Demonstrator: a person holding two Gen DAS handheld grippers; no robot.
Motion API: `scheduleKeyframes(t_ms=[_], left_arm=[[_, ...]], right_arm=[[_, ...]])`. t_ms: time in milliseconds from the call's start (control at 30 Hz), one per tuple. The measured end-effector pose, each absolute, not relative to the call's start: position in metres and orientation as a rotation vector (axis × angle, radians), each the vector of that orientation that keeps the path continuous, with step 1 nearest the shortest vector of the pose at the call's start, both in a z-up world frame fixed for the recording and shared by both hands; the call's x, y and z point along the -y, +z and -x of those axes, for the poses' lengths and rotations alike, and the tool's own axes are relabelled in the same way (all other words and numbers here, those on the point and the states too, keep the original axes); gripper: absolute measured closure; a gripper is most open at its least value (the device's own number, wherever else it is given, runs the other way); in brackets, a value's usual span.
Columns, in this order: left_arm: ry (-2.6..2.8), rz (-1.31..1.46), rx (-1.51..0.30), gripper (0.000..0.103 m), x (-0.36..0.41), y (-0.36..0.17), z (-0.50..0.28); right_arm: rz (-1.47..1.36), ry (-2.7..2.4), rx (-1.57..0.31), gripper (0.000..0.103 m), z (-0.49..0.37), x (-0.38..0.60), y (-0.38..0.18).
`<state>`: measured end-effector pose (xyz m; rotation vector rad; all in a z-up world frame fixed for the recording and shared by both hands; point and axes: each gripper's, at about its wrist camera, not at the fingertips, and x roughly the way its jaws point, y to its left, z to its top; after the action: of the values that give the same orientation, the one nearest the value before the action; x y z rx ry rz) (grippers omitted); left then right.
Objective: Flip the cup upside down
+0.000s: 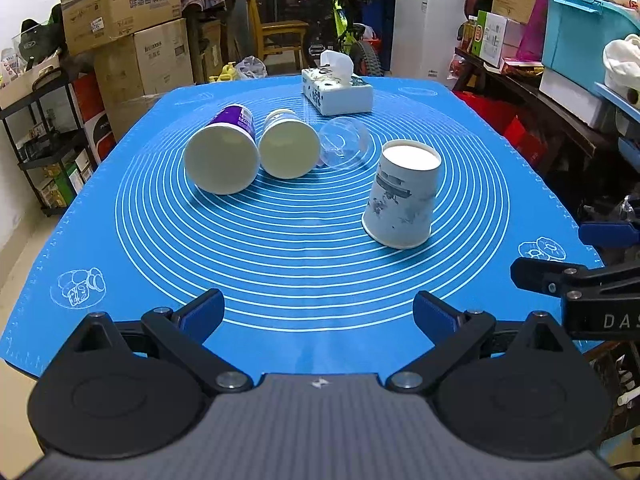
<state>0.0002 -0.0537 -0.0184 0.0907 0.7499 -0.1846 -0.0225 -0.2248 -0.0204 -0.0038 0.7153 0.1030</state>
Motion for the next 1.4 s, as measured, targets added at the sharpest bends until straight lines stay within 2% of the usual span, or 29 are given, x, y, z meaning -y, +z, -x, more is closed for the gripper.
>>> scheduleKeyframes(t_ms=[1400], left_arm=[[-0.211,-0.123,-0.773,0.003,0.0620,-0.0222,0.0005]], right_arm=[[0.026,0.127,-0.746,0.008,0.0246,0.2233,-0.0242]])
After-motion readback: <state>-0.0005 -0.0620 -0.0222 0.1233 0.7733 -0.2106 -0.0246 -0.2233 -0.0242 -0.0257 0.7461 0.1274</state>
